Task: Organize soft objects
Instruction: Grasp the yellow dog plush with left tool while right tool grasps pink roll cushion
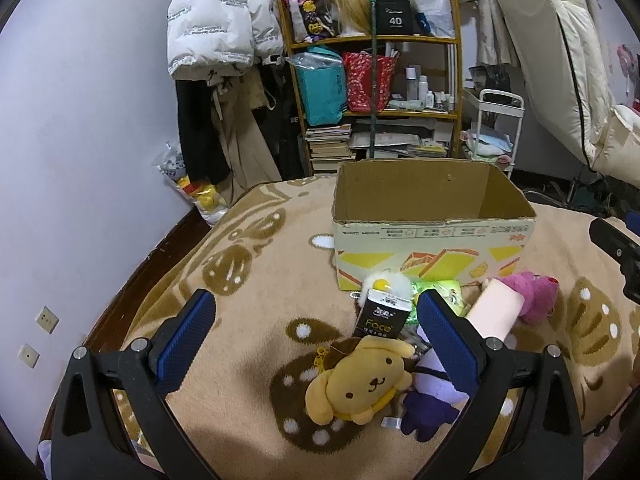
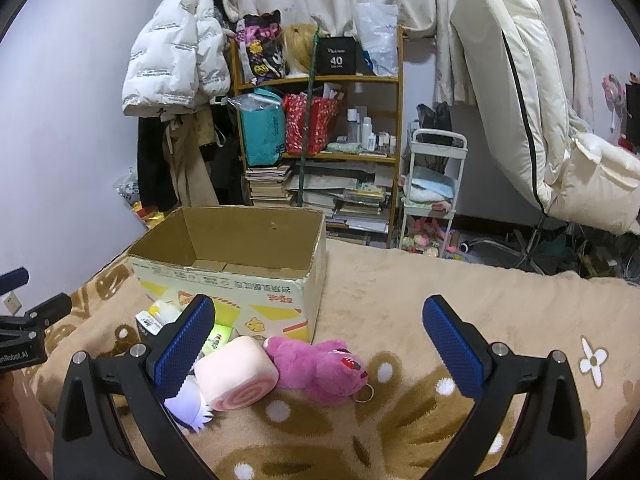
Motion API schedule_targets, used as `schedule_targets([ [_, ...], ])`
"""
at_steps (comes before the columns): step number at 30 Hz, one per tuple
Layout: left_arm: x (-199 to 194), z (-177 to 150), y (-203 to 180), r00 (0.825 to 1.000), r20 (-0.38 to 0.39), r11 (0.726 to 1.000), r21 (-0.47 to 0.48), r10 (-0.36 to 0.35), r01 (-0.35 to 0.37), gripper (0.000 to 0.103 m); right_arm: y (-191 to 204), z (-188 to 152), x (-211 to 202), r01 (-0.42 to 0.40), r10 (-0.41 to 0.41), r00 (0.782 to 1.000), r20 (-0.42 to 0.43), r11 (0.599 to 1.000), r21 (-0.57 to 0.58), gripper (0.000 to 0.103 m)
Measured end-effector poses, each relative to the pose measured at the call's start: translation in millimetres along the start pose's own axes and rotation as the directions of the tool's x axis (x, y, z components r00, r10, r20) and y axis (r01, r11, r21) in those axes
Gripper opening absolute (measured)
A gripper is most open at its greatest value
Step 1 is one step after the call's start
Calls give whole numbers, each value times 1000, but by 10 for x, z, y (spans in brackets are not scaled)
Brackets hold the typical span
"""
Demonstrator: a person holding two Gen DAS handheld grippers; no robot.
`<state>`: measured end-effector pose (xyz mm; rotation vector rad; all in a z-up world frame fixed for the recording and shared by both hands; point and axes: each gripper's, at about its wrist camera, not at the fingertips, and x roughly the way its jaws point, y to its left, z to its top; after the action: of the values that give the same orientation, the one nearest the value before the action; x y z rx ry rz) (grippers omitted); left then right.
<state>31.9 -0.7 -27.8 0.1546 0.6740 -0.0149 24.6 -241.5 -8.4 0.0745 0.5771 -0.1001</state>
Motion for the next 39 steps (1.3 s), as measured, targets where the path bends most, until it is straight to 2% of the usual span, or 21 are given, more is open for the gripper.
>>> schedule_targets([
  [4,78,43,-40,1000,-16,1000,-8,-9,9,100,-73,16,157,14,-13,999,-44,999,29,103],
  [9,187,90,-141,999,-37,1000,16,-9,9,100,-159,18,369,-1,8,995,-101,998,68,103],
  [16,460,111,-213,990,-133,998,18,-49,52,100,-126,-1,580,1,7,988,-153,999,50,103],
  [23,775,35,-248,963,-255,996,6,-85,90,100,-59,-51,750,-53,59,977,-205,998,36,103],
  [30,991,-58,-291,932,-345,993,2,-112,120,100,223,-170,872,-136,123,955,-269,990,-28,103],
  [39,1214,-197,-335,877,-462,990,-14,-133,143,100,520,-358,1030,-208,159,921,-356,972,-104,103],
])
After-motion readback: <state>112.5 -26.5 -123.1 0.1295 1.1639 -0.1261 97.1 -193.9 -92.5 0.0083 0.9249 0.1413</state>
